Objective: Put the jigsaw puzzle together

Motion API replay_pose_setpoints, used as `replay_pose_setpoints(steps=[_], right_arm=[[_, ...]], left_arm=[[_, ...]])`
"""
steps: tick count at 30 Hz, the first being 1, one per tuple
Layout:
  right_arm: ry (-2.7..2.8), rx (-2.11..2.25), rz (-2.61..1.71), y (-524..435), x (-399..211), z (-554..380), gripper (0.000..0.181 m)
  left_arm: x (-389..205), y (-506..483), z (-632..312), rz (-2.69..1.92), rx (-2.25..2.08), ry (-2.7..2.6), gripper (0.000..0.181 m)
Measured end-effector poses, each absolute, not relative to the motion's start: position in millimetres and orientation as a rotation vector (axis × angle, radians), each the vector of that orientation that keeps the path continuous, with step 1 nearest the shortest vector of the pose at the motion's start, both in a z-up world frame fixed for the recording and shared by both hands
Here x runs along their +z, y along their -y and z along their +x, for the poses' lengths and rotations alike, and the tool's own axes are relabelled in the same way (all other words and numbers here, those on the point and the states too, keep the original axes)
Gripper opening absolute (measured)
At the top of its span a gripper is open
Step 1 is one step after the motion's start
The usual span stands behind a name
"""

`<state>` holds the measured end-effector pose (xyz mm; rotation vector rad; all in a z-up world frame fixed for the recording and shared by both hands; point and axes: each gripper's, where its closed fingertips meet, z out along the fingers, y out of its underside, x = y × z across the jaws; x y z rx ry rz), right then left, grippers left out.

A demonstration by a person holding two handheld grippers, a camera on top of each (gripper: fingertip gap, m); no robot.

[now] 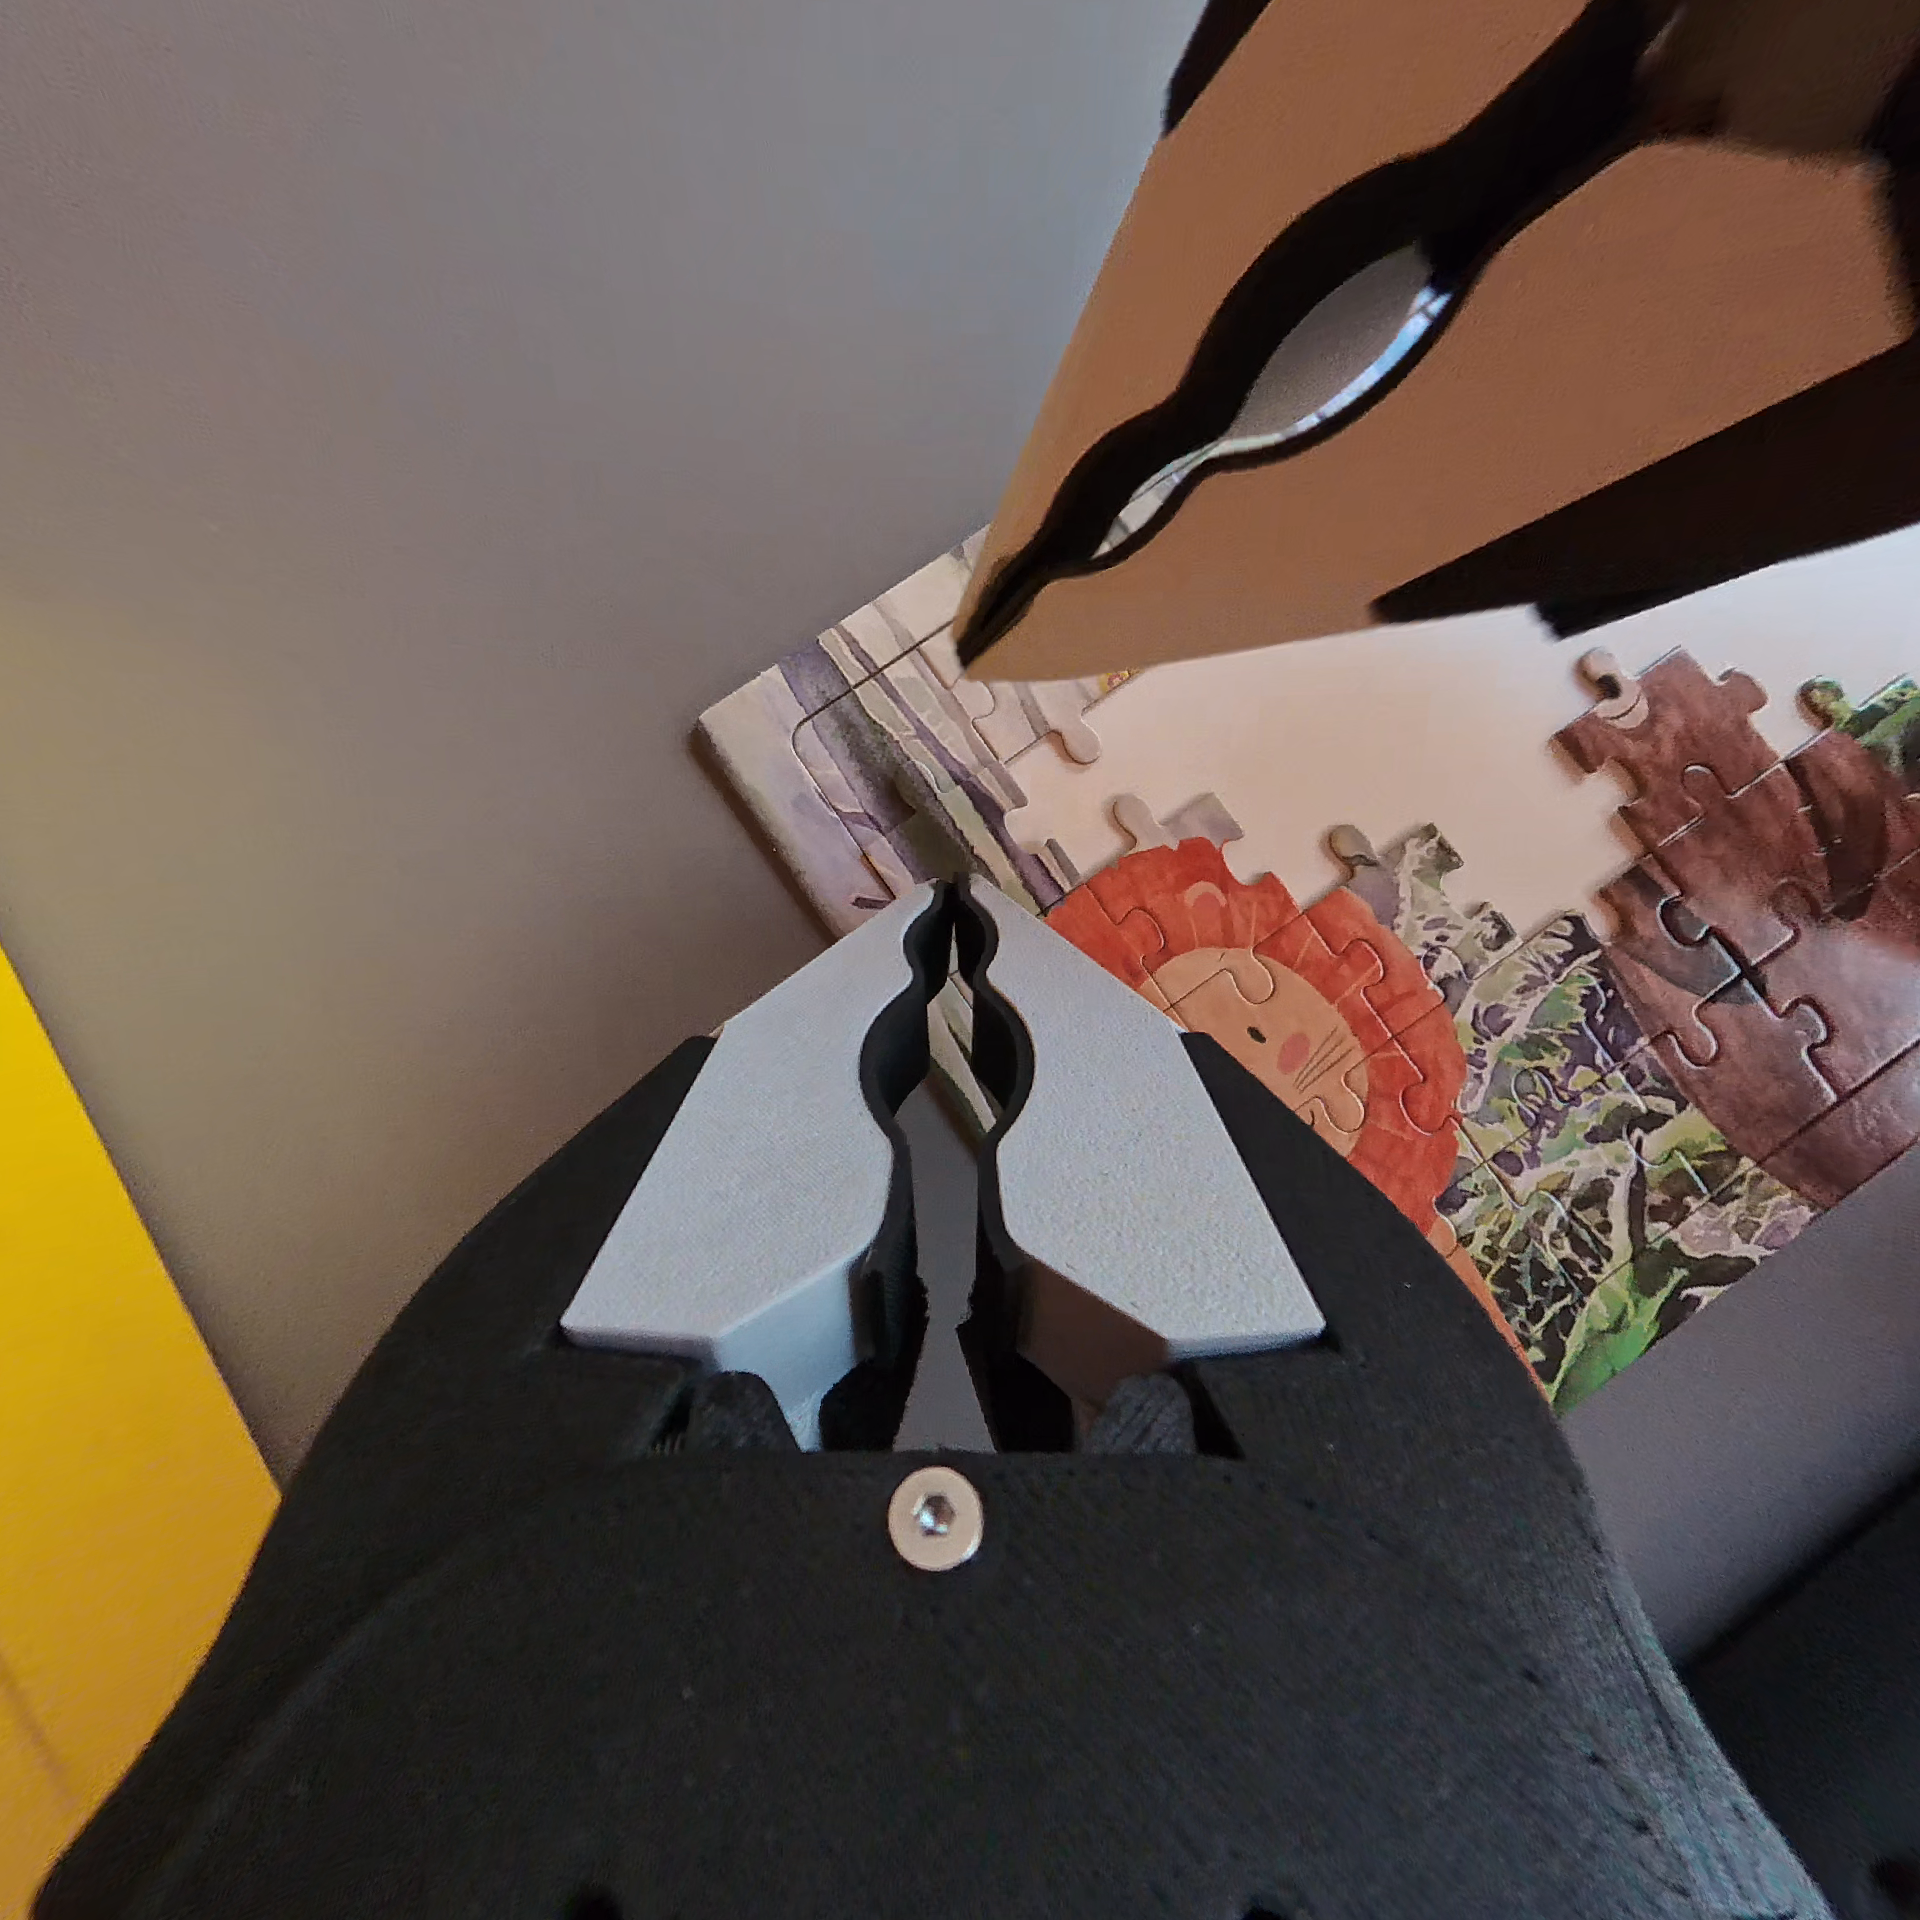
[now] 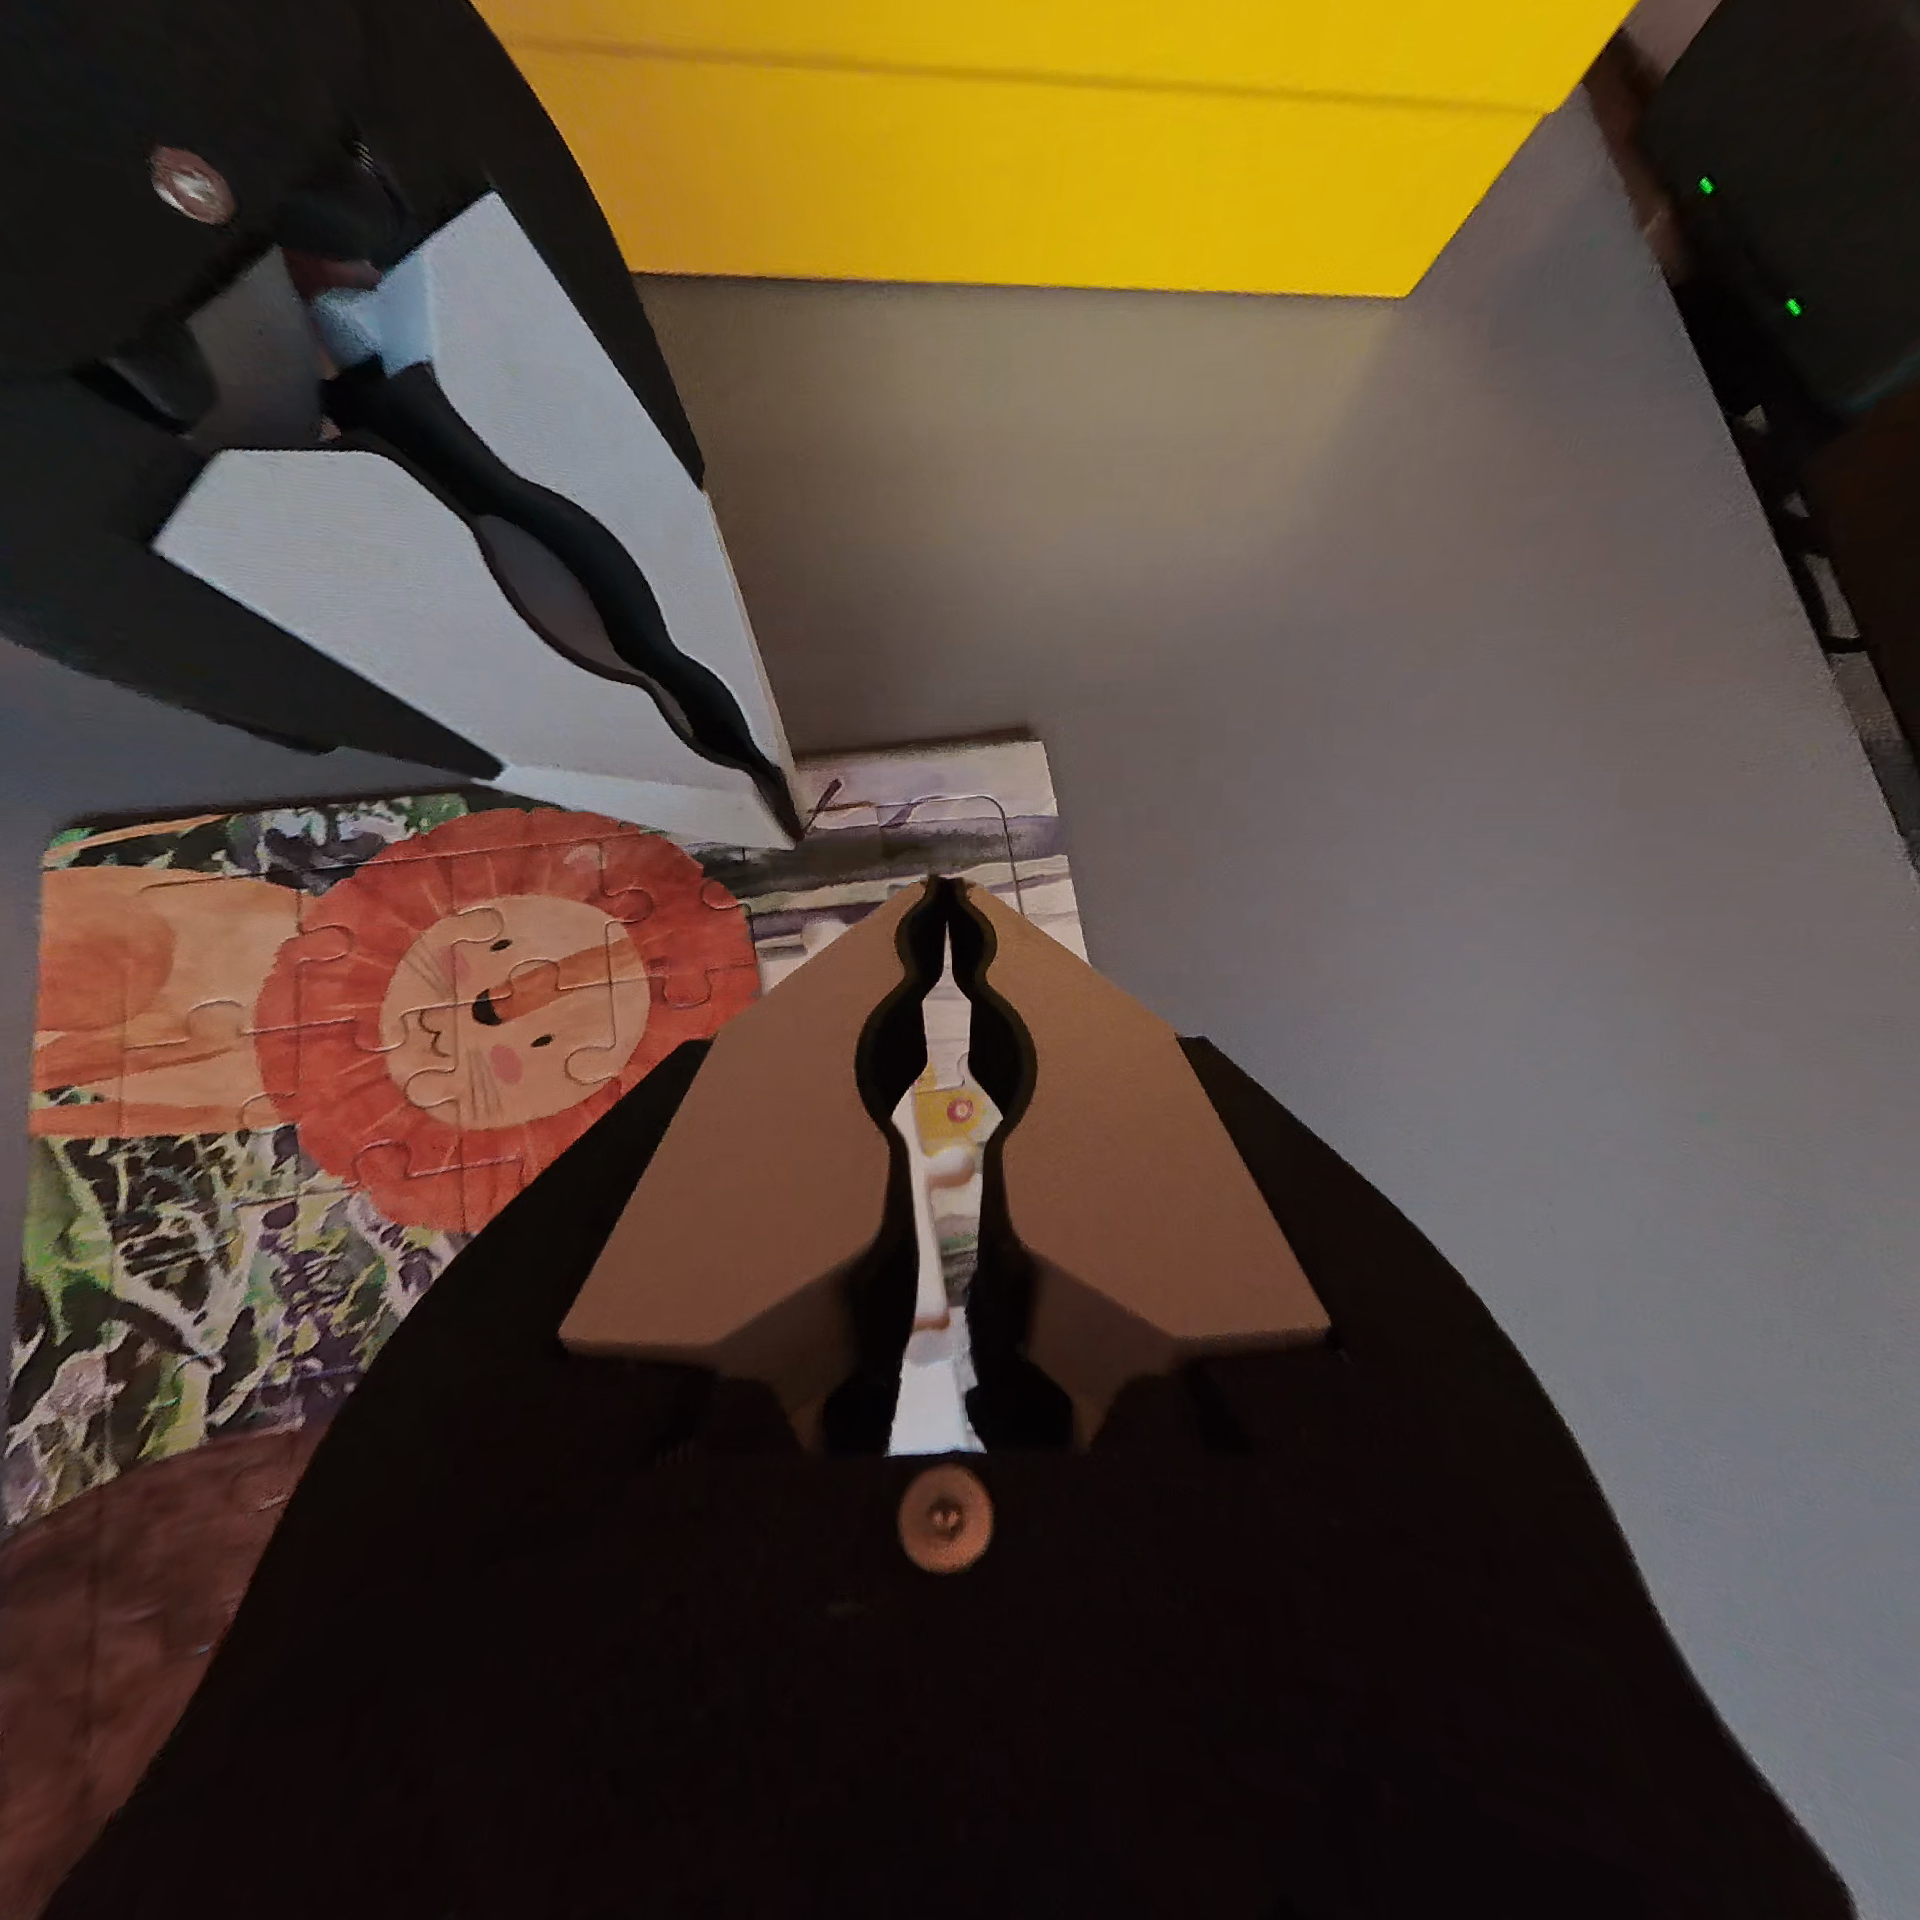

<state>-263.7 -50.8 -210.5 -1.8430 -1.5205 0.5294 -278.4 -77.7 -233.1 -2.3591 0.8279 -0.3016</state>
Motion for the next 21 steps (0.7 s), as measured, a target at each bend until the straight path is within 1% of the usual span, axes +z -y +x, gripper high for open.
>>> replay_pose_setpoints(steps=[15, 21], right_arm=[[1.564, 0.496, -1.892, 40.4, -232.1, -275.3, 0.000], [1.668, 0.461, -1.821, 47.2, -235.3, -267.6, 0.000]], left_arm=[[-241.9, 72.8, -282.0, -2.388, -0.323, -0.789, 0.000], [-239.9, 68.9, -283.6, -2.369, -0.281, -0.786, 0.000]])
